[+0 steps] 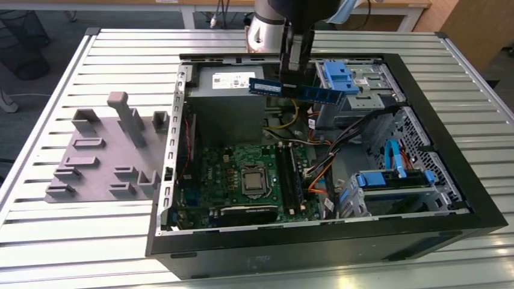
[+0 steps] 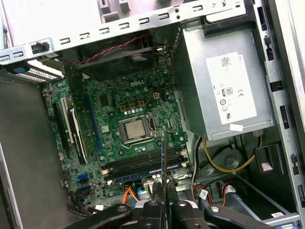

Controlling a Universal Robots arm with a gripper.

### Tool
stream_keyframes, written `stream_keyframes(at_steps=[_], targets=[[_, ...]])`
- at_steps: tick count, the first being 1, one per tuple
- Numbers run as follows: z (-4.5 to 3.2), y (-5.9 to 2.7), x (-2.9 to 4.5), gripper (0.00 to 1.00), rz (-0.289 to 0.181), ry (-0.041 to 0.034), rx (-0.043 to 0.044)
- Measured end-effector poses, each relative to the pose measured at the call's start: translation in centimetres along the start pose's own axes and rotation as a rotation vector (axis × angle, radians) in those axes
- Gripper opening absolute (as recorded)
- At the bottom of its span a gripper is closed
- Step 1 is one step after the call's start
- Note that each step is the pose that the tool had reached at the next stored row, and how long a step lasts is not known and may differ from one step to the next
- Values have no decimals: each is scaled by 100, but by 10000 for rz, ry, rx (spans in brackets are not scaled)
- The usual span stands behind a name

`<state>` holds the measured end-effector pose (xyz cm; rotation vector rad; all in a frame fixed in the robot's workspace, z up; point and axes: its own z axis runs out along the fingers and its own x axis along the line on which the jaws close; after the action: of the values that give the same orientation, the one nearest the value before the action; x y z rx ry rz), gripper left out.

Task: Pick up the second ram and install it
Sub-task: 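Insert the second ram into the second slot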

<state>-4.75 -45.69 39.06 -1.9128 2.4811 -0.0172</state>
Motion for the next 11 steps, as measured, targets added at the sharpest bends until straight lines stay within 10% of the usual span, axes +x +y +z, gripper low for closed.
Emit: stream_keyframes(at_steps=[11], targets=[[5,0,0,14,1128,16,0]])
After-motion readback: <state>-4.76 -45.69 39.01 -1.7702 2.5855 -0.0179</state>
